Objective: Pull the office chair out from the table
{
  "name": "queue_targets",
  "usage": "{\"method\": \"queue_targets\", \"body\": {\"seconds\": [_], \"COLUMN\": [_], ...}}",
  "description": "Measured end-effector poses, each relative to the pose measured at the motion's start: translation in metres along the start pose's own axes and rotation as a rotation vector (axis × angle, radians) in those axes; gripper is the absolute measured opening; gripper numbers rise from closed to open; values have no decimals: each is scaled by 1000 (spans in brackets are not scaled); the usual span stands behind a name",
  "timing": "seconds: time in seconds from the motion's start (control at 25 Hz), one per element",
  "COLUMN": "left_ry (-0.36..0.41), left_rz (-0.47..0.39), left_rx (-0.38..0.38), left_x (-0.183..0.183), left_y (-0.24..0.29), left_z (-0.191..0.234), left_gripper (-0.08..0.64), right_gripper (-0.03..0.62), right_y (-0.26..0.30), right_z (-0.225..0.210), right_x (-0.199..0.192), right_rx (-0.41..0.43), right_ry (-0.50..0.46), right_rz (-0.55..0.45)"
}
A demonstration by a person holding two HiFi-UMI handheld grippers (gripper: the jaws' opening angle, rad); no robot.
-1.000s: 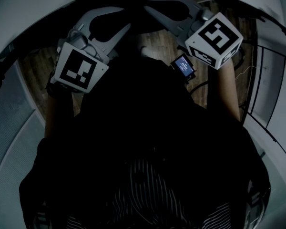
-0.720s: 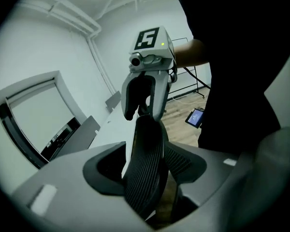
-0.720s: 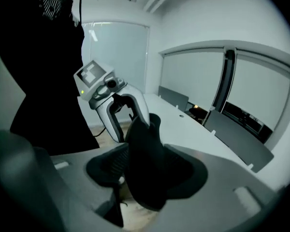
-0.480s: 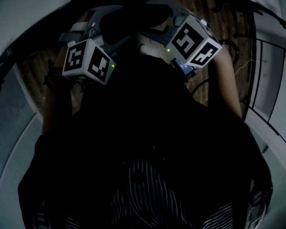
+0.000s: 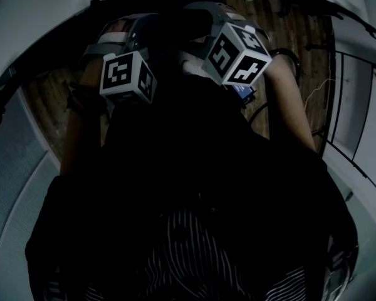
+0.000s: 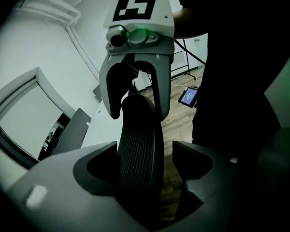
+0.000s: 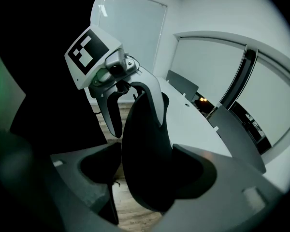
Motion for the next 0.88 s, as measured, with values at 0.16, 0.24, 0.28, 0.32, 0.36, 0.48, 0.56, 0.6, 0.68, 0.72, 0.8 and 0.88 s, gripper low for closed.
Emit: {"method": "queue_targets", "body": {"seconds": [0.16,0.24,0.28,0.32,0.36,0.48,0.56,0.6,0.68,0.72,0.8,0.88], "left_ry": [14,16,19,23,29,39,57,69,86,90,83,84], "left_rz": [34,46,52,58,64,85,110,125,151,159,158,160], "left_rx": [-4,-1,1,4,7,9,8,9,19,26,36,43], "left_x": [-6,-9,-11,-14,-16,-22,-22,-21,-22,-24,-29,-34], "left_y": [7,10,11,12,12,11,13,15,19,21,22,21], "left_z": [-3,-3,-2,-2,-1,4,3,1,0,0,4,7], "left_gripper": [370,370,371,378,385,387,387,387,385,383,376,379], "right_gripper": [325,330,336,341,342,356,359,359,359,359,359,359], "right_y": [3,5,7,10,13,23,24,23,24,26,33,38], "right_z": [4,3,4,4,5,9,8,7,6,6,7,10], "right_x": [4,6,6,5,5,1,-3,-5,-8,-8,-7,-7], "right_rx": [20,22,24,29,36,66,63,57,50,51,69,97], "right_ry": [-6,-8,-12,-18,-26,-63,-73,-70,-67,-75,-109,-145], "right_rz": [-8,-12,-8,-2,9,64,80,78,72,75,98,123]}}
Point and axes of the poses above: the fingertips, and each gripper's own axes: y forward along the fingers, z to its left, x out of its top, the point moved 3 cm from there along -y, backward along the fingers, and after that the axes turned 1 degree about -y, right-handed, at the moved point
